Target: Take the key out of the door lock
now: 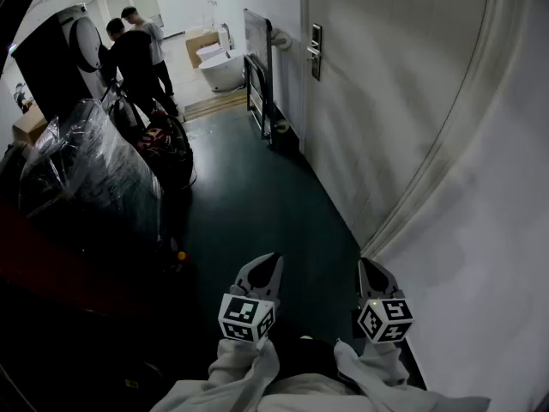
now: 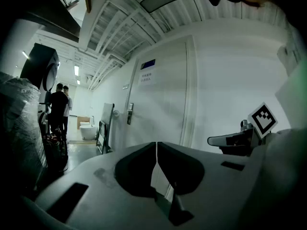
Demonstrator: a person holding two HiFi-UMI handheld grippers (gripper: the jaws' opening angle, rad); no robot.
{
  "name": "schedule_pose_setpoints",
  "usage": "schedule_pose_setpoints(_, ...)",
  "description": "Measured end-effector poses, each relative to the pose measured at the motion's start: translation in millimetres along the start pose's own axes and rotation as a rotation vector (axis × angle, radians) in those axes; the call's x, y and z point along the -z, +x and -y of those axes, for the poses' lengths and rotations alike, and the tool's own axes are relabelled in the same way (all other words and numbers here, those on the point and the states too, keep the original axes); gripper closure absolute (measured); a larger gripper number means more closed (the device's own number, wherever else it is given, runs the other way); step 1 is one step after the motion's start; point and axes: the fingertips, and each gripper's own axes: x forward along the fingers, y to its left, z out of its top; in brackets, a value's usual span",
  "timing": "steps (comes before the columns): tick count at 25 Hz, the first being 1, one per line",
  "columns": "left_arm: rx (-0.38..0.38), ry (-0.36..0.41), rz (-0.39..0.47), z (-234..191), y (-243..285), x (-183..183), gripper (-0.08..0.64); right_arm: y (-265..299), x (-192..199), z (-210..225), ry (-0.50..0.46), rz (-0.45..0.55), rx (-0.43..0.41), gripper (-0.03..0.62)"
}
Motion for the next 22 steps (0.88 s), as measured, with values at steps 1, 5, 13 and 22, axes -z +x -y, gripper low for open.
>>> schedule_pose_setpoints(1,-0.004,-0.001,0.001,-1,0,0,0.540,1,0,-1,-0.002,-0.001,-0.005,0.541)
schedule_pose_setpoints(5,-0.016,0.000,0.001,-4,1,2,0.540,5,3,-1,0.001,-0.004,-0.014,0.541)
schedule_pose_setpoints(13,-0.016,0.002,-0.001,2,7,3,0.540,7,2,5,0.007,0.003,-0.009,0.540)
schedule_pose_setpoints(22,0.009,-0.005,-0.022,16,12,11,0.540,6,11,6,0.032,-0.018,-0.014,0.540)
